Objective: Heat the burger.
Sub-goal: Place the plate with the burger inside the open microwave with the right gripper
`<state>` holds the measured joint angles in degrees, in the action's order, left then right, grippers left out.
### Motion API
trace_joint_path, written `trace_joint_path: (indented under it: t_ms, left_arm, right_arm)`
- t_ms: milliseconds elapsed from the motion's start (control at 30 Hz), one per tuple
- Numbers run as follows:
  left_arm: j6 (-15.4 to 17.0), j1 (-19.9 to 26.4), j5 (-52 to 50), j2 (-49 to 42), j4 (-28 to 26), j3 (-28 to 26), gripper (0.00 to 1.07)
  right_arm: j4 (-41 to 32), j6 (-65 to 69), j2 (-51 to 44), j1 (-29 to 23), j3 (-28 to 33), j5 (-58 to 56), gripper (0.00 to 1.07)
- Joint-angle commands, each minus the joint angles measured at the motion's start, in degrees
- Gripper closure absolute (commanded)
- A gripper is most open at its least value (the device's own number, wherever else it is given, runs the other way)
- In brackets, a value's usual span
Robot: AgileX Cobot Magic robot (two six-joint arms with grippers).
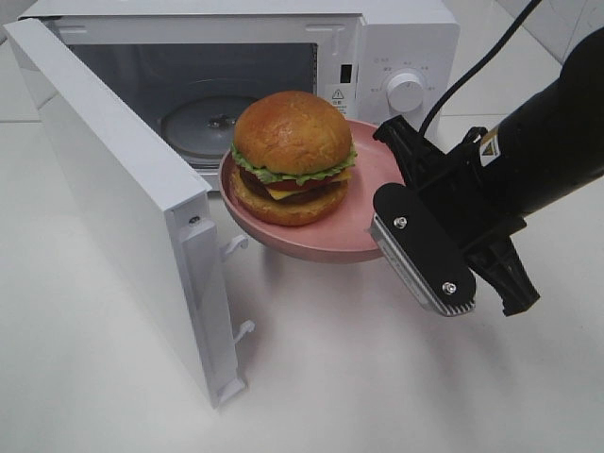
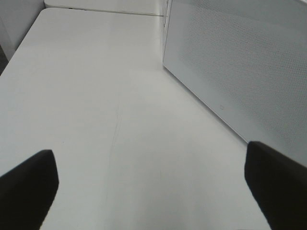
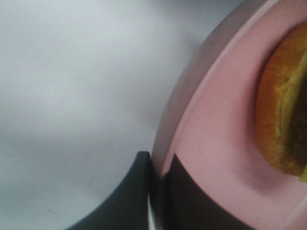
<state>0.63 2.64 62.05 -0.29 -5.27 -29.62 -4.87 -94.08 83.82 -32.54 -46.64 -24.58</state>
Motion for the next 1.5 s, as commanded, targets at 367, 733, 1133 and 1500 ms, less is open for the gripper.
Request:
trace_joint_path:
  t_ms: [367,733,1133,1500]
  left_arm:
    - [-0.11,0.11,-0.80,-0.92,-0.23,0.11,0.09]
    - [-0.11,0.11,-0.80,-0.92,-0.23,0.11,0.09]
    - [-0.11,0.11,-0.80,-0.92,-0.23,0.11,0.09]
    - [-0.11,0.11,-0.80,-0.92,-0.23,0.11,0.09]
  right_arm:
    - [2.75,1.20,1.66,-2.29,-2.75,2.41,1.07]
    - [2.23,1.20,6.13,-3.21,-7.85,1.49,1.07]
    - [2.41,3.27,11.12,-4.30,-14.04,0.63,1.07]
    - [2.41,3.61,16.44,-4.30,-21.66,-2.29,1.07]
